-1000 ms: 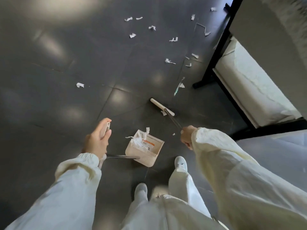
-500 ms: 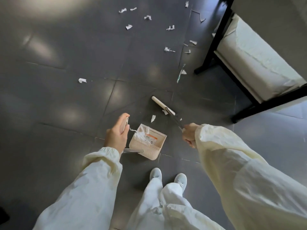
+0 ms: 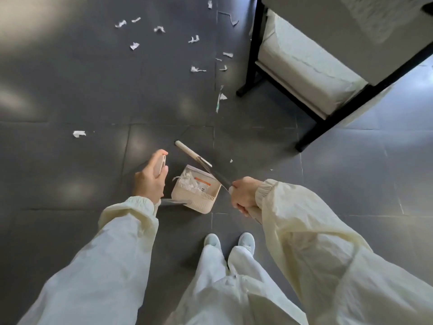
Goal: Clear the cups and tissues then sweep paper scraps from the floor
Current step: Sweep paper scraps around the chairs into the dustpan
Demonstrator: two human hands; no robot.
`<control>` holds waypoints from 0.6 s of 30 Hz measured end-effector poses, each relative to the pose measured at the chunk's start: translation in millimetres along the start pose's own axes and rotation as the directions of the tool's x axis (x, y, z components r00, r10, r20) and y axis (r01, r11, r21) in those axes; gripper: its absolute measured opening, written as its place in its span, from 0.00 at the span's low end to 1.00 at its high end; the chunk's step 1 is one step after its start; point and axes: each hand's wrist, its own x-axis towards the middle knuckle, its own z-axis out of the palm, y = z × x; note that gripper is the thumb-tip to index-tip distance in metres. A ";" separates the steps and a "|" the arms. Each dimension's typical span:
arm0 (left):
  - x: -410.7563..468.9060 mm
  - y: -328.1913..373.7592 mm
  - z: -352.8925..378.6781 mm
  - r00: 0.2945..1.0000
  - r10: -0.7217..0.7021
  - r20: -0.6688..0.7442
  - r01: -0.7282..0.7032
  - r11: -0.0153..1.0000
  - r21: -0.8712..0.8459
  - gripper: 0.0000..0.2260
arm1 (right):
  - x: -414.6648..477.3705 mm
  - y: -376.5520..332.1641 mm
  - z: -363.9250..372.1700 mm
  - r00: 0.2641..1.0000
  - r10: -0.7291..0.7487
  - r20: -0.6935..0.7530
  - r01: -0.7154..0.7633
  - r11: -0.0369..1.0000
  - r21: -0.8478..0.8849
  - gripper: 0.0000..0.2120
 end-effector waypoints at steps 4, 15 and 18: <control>5.8 22.3 16.4 0.994 0.050 0.092 -0.053 0.998 0.024 0.14 | -5.6 17.4 -17.2 0.983 0.076 -0.169 -0.072 0.997 0.025 0.07; 37.4 61.2 63.7 0.944 0.235 0.233 -0.271 0.953 0.137 0.14 | 17.8 103.5 -62.5 0.899 0.361 -0.249 -0.326 0.930 0.172 0.10; 42.6 63.8 73.1 0.939 0.275 0.208 -0.305 0.943 0.130 0.14 | 24.2 106.1 -60.0 0.898 0.378 -0.224 -0.350 0.924 0.156 0.11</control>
